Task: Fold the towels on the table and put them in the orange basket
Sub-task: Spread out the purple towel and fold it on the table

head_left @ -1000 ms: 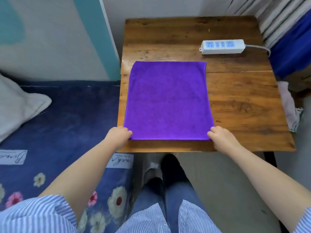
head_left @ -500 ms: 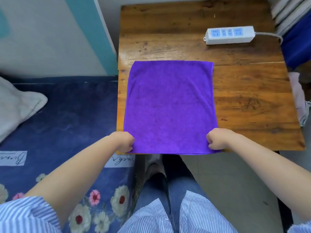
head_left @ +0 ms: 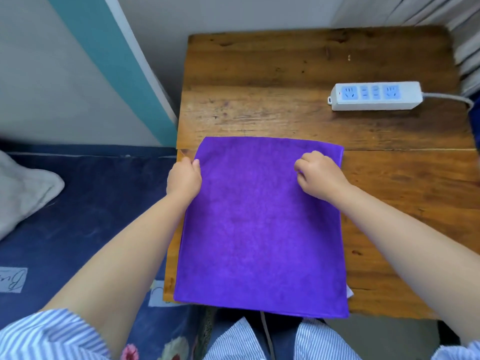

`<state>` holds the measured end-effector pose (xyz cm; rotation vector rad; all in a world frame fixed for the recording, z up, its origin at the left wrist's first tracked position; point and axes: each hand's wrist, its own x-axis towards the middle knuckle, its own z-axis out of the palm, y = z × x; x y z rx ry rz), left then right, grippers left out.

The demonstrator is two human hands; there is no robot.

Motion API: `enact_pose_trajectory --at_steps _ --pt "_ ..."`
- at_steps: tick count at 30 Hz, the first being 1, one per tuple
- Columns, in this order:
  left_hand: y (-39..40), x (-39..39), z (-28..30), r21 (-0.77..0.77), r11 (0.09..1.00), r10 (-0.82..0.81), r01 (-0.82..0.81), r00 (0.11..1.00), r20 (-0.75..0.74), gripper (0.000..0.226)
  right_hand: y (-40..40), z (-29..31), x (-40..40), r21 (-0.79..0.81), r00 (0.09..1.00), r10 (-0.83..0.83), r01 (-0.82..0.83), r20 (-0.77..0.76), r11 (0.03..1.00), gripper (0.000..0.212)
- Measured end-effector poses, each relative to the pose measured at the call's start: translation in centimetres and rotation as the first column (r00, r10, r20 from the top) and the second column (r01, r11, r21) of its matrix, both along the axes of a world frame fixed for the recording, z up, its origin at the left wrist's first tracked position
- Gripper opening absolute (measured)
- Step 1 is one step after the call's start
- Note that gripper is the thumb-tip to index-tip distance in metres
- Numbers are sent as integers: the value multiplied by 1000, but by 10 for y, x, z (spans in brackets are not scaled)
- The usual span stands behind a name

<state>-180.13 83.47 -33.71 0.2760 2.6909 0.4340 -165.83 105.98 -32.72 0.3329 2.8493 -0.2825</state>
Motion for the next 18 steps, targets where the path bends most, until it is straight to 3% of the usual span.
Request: enact_pose_trajectory --at_steps 6,10,14,18 --pt "7 -15 -20 124 963 219 -238 964 151 47 4 -20 -44 -4 1000 -5 5 0 1000 34" --pt "10 -21 -29 259 819 369 -513 815 446 40 -1 -35 -52 9 998 -56 56 18 998 39" --pt "12 -18 -28 265 786 343 -559 750 566 37 -10 -42 -49 -4 991 -126 126 -51 992 40" --pt "15 -13 -21 321 797 290 -512 790 540 36 -12 -40 -47 -14 989 -134 134 -65 991 41"
